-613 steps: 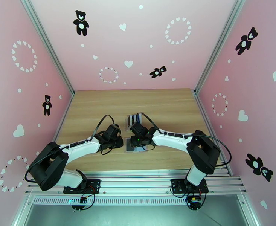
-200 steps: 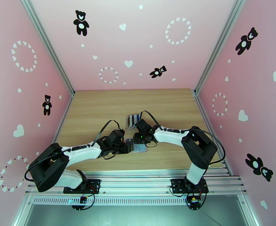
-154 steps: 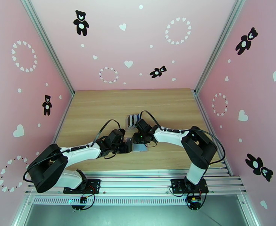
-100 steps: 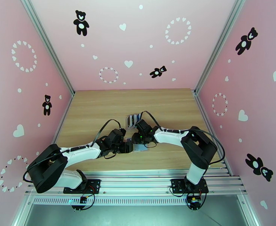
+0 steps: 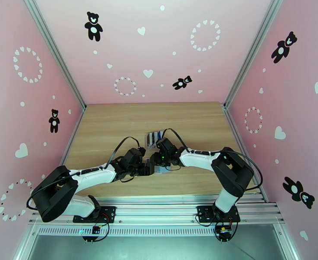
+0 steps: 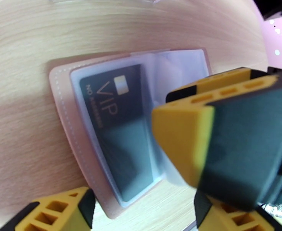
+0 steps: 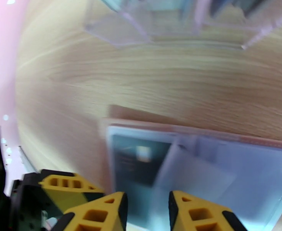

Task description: Put the credit cards into the card holder

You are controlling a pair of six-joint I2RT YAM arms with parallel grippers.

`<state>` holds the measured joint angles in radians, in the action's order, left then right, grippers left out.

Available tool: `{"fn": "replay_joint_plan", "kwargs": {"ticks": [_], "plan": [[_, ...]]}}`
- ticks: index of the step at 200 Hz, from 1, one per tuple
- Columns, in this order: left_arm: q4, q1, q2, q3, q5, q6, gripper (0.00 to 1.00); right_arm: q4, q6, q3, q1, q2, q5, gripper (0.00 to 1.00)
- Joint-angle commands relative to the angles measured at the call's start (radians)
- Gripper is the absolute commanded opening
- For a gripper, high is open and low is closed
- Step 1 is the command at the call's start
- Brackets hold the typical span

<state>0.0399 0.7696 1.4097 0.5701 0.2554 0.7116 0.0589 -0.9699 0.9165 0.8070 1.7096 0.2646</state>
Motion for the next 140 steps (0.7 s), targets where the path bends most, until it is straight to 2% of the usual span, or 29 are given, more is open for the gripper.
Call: {"fn": "replay_joint_plan", "kwargs": {"ticks": [1, 42, 94, 140], "plan": [[-0.025, 0.008, 0.002, -0.012, 0.012, -0.002, 0.75, -0.036, -0.029, -0.017, 0.008, -0.040, 0.033, 0.35], [-0.013, 0.008, 0.023, -0.005, -0.001, -0.008, 0.76, -0.021, -0.020, -0.024, 0.005, -0.053, 0.011, 0.35], [0.069, 0.004, 0.025, 0.006, -0.087, -0.029, 0.72, 0.228, 0.124, 0.026, -0.059, -0.123, -0.145, 0.36], [0.097, -0.010, 0.045, 0.026, -0.105, -0.033, 0.72, 0.298, 0.210, 0.077, -0.064, -0.038, -0.188, 0.36]]}}
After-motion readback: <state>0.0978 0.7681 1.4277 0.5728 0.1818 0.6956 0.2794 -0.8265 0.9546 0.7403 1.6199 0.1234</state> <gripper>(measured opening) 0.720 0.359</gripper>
